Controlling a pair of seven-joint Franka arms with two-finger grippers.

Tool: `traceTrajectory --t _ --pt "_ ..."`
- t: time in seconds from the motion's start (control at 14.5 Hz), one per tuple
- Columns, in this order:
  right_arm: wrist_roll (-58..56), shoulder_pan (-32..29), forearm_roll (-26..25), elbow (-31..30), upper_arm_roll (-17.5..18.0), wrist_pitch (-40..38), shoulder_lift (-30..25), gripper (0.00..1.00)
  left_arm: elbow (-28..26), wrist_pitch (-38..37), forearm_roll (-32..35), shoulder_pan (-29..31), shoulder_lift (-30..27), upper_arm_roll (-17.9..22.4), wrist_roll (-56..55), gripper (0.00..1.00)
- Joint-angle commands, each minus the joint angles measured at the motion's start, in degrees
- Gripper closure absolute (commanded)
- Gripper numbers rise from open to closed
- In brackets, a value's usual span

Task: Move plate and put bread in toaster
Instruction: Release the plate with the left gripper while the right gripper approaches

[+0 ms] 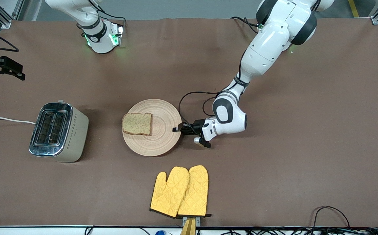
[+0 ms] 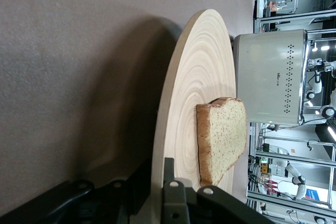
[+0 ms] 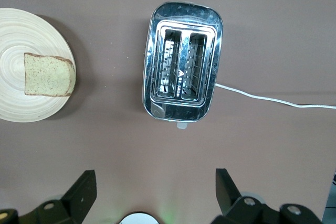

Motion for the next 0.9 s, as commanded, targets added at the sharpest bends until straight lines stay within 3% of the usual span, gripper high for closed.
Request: traceTrajectory --t 0.0,0.07,0.28,0.48,0.69,0.83 --pt "-0.2 0.0 -1.1 0.4 0.5 -0.6 -0.3 0.0 1.6 -0.3 -0.9 0.2 -0.3 0.1 -0.3 0.44" --pt "-0.3 0.0 -1.0 0.4 0.5 -0.6 -0.2 0.0 1.5 -0.3 -0.8 0.5 -0.8 0.3 -0.8 0.0" --pt "-0.3 0.2 -1.0 0.7 0.7 -0.8 -0.3 0.0 0.8 -0.7 1.9 3.4 -2.3 0.7 -1.5 0.0" --pt "1.3 2.2 -0.5 0.6 1.0 -0.6 -0.4 0.0 -2.3 -2.2 13.7 8.9 -5.8 0.7 -6.3 0.0" --pt "8.0 3.8 0.2 -0.2 1.0 -0.6 -0.4 0.0 -3.6 -9.8 25.7 16.8 -9.3 0.7 -10.7 0.0" --pt "8.3 3.5 4.9 -2.9 0.9 1.7 -0.5 0.0 -3.5 -16.1 34.9 23.6 -11.6 0.7 -13.0 0.0"
